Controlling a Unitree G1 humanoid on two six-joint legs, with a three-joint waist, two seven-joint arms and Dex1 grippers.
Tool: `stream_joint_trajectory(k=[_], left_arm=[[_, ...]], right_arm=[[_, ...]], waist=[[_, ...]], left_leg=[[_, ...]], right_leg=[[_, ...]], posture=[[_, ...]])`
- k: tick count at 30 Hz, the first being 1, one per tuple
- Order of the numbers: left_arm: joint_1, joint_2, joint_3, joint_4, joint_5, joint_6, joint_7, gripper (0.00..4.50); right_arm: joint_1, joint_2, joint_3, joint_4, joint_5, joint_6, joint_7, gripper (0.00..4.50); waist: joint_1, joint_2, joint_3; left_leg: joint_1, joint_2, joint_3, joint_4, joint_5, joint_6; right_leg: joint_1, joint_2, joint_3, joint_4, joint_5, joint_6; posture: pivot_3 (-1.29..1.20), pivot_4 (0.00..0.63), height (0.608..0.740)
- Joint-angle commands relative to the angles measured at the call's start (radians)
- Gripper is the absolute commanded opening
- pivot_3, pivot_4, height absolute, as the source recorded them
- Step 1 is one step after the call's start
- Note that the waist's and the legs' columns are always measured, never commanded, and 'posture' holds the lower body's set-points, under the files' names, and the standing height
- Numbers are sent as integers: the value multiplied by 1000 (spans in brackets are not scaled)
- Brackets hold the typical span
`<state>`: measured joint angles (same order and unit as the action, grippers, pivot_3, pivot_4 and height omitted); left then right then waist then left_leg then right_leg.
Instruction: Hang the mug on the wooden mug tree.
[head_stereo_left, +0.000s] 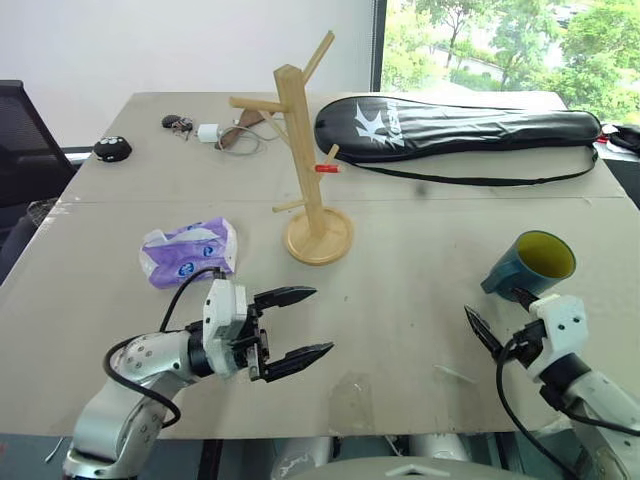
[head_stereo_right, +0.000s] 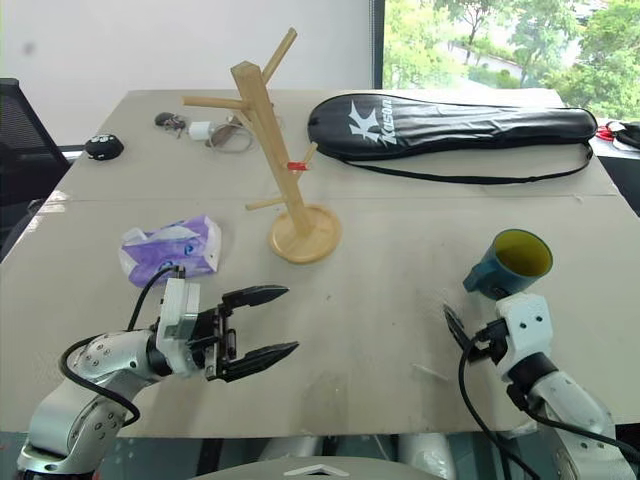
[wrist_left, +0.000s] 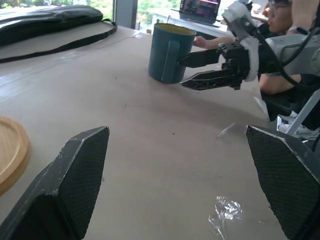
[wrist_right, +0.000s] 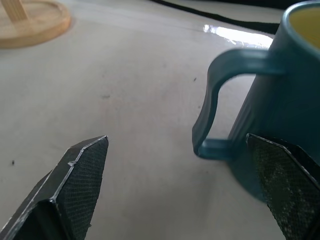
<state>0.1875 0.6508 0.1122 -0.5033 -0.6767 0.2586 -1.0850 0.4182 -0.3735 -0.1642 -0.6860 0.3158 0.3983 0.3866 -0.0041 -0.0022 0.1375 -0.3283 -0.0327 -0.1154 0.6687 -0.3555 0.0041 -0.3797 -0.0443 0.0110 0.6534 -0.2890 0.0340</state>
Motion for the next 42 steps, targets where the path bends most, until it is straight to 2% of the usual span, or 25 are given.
stream_joint_trajectory(k=[1, 10, 20, 23, 31, 37, 42], left_arm=[[-25, 7, 11, -41, -36, 12, 7, 4500], [-67, 11, 30, -64, -126, 67, 23, 4500], [-56, 27, 39, -60, -116, 56, 15, 4500], [-50, 26, 40, -63, -111, 52, 16, 4500], [-38, 28, 55, -69, -104, 47, 20, 4500], [-32, 23, 68, -76, -114, 54, 36, 4500], [-27, -36, 100, -72, -107, 10, 101, 4500]], right_arm=[[-6, -2, -2, -41, 33, 25, 2, 4458], [-53, -2, -5, 6, 44, 20, 9, 4458], [-142, -6, 3, 47, 48, 50, 7, 4458], [-174, -1, 9, 62, 48, 63, -1, 3632], [-209, 19, 29, 100, 26, 60, -25, 59], [-204, 13, 41, 105, 13, 30, -11, 59], [-268, -65, 60, 96, 46, -12, 117, 59]], waist=[[-1, 0, 0], [-8, 0, 0], [-8, 0, 0], [-8, 0, 0], [-8, 0, 0], [-10, -1, 0], [-13, 0, 0]], left_leg=[[0, 0, 0, 0, 0, 0], [0, 0, 0, 0, 0, 0], [0, 0, 0, 0, 0, 0], [0, 0, 0, 0, 0, 0], [0, 0, 0, 0, 0, 0], [0, 0, 0, 0, 0, 0], [0, 0, 1, 0, 0, 0]], right_leg=[[0, 0, 0, 0, 0, 0], [0, 0, 0, 0, 0, 0], [0, 0, 0, 0, 0, 0], [0, 0, 0, 0, 0, 0], [0, 0, 0, 0, 0, 0], [0, 1, 0, 0, 0, 0], [0, 1, 1, 0, 0, 0]], posture=[[0, 150, 740], [0, 150, 740], [0, 150, 740], [0, 150, 740], [0, 150, 740], [0, 150, 740], [0, 150, 740]])
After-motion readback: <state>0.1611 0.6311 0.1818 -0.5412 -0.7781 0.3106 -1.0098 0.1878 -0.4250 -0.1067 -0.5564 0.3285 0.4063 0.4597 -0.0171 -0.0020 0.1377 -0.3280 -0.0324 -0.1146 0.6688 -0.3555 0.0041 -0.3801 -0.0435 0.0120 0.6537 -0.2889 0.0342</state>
